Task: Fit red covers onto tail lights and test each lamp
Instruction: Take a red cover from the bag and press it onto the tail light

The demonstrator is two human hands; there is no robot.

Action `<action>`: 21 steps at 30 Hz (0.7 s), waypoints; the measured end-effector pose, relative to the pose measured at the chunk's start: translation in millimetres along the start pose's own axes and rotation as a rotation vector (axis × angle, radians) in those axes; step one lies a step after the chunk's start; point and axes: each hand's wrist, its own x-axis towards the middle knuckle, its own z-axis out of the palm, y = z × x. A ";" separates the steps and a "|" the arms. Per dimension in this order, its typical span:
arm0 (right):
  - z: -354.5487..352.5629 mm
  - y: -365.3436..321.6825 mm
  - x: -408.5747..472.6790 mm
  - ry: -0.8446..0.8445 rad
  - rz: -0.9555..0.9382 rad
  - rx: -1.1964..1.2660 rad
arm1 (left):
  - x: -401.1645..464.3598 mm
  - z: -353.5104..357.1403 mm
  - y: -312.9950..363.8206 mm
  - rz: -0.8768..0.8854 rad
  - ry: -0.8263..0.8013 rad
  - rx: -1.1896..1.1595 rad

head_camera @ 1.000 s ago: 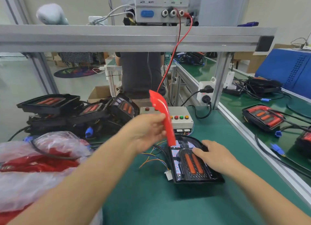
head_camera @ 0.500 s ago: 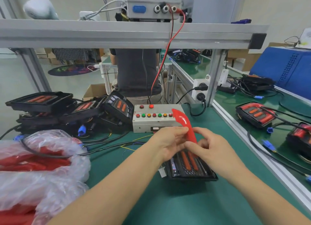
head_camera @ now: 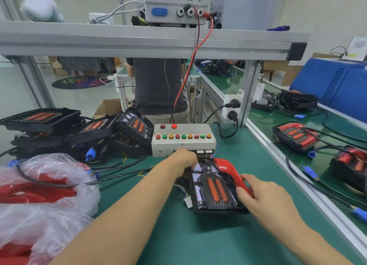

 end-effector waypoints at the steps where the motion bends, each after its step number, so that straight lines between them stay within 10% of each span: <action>1: 1.7 -0.6 -1.7 -0.003 -0.016 0.002 | 1.6 -0.5 -1.5 -0.017 -0.008 -0.075; 11: 3.2 -11.3 -9.2 0.113 -0.273 -0.050 | -14.0 -7.9 -1.5 -0.092 -0.222 -0.633; 17: 3.7 -9.2 -9.0 0.231 -0.337 -0.087 | -11.3 -10.6 -7.1 -0.046 -0.263 -0.545; 21: 0.0 -14.9 -3.2 -0.228 0.174 0.758 | -9.1 -12.4 -6.3 0.002 -0.232 -0.554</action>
